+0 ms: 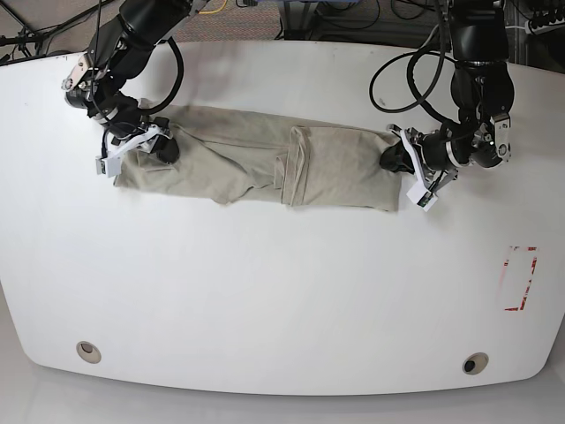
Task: Fold the T-shirt properly
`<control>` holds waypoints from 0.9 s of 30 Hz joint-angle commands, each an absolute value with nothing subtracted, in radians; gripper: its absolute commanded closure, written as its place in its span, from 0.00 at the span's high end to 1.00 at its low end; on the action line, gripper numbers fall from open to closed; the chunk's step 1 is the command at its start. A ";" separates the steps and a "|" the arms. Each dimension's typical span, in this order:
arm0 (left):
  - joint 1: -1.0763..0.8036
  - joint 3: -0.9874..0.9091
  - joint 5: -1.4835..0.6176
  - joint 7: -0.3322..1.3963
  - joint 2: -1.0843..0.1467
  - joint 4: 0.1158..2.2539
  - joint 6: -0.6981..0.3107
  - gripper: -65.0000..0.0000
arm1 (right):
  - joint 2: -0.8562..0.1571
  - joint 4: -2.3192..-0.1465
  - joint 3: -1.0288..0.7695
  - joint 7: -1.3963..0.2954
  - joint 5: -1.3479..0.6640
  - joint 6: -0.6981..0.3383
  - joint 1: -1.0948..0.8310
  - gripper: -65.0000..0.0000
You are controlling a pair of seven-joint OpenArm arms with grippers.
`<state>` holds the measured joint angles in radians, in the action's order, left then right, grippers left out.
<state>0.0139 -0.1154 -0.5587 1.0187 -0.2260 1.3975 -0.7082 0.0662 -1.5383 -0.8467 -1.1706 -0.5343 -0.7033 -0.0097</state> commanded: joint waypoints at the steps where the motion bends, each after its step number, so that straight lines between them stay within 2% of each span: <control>1: 0.007 -0.114 -0.486 1.078 -0.240 1.397 -0.698 0.00 | 0.065 -1.550 -0.835 -1.176 -0.532 -0.698 -0.005 0.07; 2: 0.007 -0.114 -0.486 1.078 -0.240 1.397 -0.698 0.00 | 0.065 -1.552 -0.835 -1.176 -0.532 -0.698 -0.007 0.01; 3: 0.005 -0.114 -0.486 1.078 -0.240 1.397 -0.698 0.00 | 0.065 -1.554 -0.834 -1.176 -0.532 -0.698 -0.008 0.00; 10: 0.007 -0.087 -0.486 1.079 -0.237 1.397 -0.698 0.00 | 0.051 -1.600 -0.829 -1.176 -0.530 -0.698 -0.025 0.00; 21: 0.005 0.016 -0.476 1.078 -0.239 1.385 -0.698 0.00 | 0.044 -1.883 -0.754 -1.181 -0.539 -0.621 -0.093 0.00; 27: 0.007 0.028 -0.366 1.078 -0.225 1.351 -0.698 0.00 | 0.050 -2.014 -0.680 -1.207 -0.541 -0.587 -0.116 0.00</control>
<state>0.0223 0.0162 -0.5476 0.9684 -0.2306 1.3796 -0.7109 0.0532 -1.9663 -0.7013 -1.2091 -0.5159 -0.5911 -0.1097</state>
